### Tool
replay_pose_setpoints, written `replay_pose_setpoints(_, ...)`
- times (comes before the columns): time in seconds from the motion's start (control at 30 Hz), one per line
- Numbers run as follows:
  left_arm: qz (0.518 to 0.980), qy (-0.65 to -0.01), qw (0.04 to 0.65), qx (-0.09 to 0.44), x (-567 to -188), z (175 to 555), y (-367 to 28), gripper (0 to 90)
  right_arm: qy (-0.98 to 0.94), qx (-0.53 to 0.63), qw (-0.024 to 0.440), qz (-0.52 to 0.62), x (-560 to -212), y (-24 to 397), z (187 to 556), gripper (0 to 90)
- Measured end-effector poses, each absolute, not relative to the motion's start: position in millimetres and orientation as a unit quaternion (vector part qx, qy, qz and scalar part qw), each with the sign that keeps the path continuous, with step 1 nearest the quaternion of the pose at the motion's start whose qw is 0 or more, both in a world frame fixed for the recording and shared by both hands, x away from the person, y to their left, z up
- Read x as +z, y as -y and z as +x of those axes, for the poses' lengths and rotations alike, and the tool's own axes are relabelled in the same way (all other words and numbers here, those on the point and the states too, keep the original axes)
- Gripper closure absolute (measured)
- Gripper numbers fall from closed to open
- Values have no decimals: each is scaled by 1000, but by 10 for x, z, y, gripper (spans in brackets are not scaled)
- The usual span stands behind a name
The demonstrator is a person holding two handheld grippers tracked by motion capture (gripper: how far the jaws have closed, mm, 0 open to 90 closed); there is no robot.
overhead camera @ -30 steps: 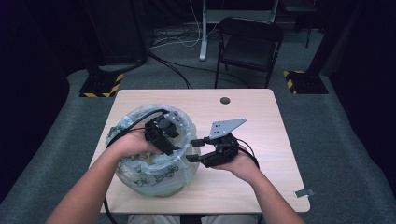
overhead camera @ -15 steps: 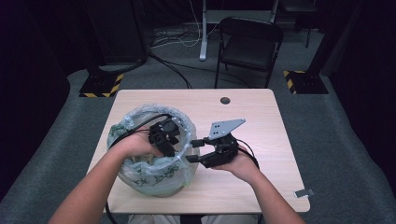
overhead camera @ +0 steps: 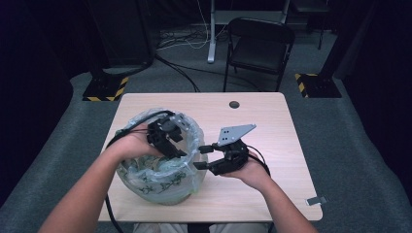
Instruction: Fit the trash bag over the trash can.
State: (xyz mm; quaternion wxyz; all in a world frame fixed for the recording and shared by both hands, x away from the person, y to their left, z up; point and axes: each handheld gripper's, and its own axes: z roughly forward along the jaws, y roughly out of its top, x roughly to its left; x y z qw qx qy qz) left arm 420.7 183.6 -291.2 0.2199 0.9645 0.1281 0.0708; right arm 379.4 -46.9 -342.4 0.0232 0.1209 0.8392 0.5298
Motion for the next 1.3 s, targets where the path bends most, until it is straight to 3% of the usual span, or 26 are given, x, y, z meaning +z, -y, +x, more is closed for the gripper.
replay_pose_setpoints(0.17,964,-105,236,57,-2749,4120,-2023,445,-840,529,24,122,-3438,452,3796,442)
replay_pose_setpoints(0.37,981,-76,175,34,-2974,4094,-1930,485,-839,529,24,123,-3439,448,3795,440)
replay_pose_setpoints(0.47,983,-64,172,28,-3050,4107,-1841,495,-839,529,25,122,-3446,451,3793,441)
replay_pose_setpoints(0.9,991,-94,92,13,-3466,4256,-1712,534,-837,531,24,126,-3471,477,3794,442)
replay_pose_setpoints(1.07,990,-87,111,22,-3404,4235,-1711,511,-838,530,25,127,-3472,491,3794,441)
replay_pose_setpoints(1.3,968,-108,211,79,-2965,4167,-1879,465,-837,531,28,129,-3462,518,3794,441)
